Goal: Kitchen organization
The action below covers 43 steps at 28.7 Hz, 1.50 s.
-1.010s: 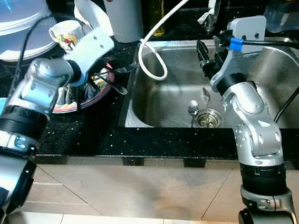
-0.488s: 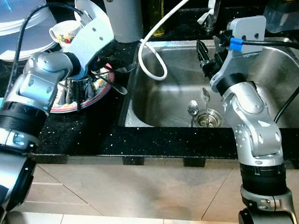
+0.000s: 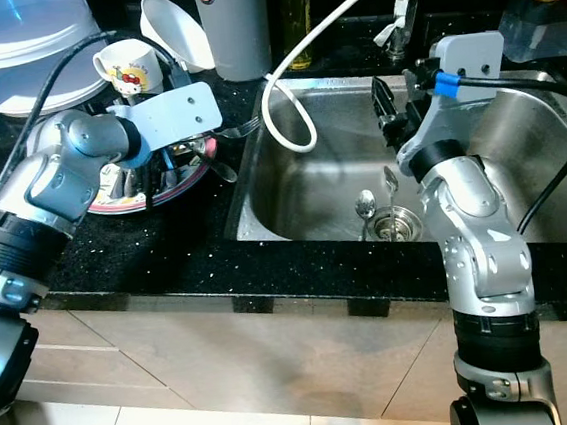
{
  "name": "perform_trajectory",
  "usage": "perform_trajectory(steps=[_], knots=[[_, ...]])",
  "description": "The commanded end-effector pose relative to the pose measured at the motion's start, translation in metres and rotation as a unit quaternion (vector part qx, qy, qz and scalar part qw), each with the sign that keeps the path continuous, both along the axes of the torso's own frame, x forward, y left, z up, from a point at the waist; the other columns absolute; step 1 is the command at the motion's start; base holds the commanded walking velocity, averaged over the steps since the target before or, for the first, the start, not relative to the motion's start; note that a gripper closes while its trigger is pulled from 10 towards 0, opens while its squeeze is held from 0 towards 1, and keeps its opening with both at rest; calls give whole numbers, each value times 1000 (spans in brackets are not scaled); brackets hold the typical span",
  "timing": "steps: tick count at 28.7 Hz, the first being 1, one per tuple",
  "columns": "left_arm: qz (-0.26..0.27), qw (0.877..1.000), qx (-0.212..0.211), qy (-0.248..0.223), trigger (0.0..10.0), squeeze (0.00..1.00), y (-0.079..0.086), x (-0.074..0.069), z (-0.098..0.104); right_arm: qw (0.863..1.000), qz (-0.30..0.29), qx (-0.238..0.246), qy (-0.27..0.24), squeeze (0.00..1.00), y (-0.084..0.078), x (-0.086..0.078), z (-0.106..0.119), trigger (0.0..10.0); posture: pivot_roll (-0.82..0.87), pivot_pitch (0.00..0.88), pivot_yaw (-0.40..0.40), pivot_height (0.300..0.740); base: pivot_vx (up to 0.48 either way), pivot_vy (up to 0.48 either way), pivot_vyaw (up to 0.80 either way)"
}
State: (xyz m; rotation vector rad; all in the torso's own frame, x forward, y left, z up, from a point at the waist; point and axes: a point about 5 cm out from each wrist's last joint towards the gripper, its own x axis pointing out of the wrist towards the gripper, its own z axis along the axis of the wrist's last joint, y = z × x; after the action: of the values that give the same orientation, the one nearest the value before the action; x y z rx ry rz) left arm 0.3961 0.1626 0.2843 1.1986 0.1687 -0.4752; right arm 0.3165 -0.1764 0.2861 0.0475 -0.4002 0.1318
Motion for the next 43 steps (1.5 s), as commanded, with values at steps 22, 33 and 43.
perform_trajectory(steps=[22, 33, 43], knots=[[11, 1000, 8, 0, 0, 0, -6, 8, -15, 1000, -5, -2, 3, 0, -2, 0, -2, 10000, 41, 114, 46, 740, 0, 0, 0], [19, 995, -62, -74, 10000, 0, -11, 10, 18, 1000, -4, -2, 2, 0, -1, 1, -2, 10000, 42, 111, 46, 740, 0, 0, 0], [-45, 955, -291, -41, 10000, 0, -35, 3, 48, 1000, -5, 1, 0, 0, -1, 1, -1, 10000, 44, 107, 46, 740, 0, 0, 0]])
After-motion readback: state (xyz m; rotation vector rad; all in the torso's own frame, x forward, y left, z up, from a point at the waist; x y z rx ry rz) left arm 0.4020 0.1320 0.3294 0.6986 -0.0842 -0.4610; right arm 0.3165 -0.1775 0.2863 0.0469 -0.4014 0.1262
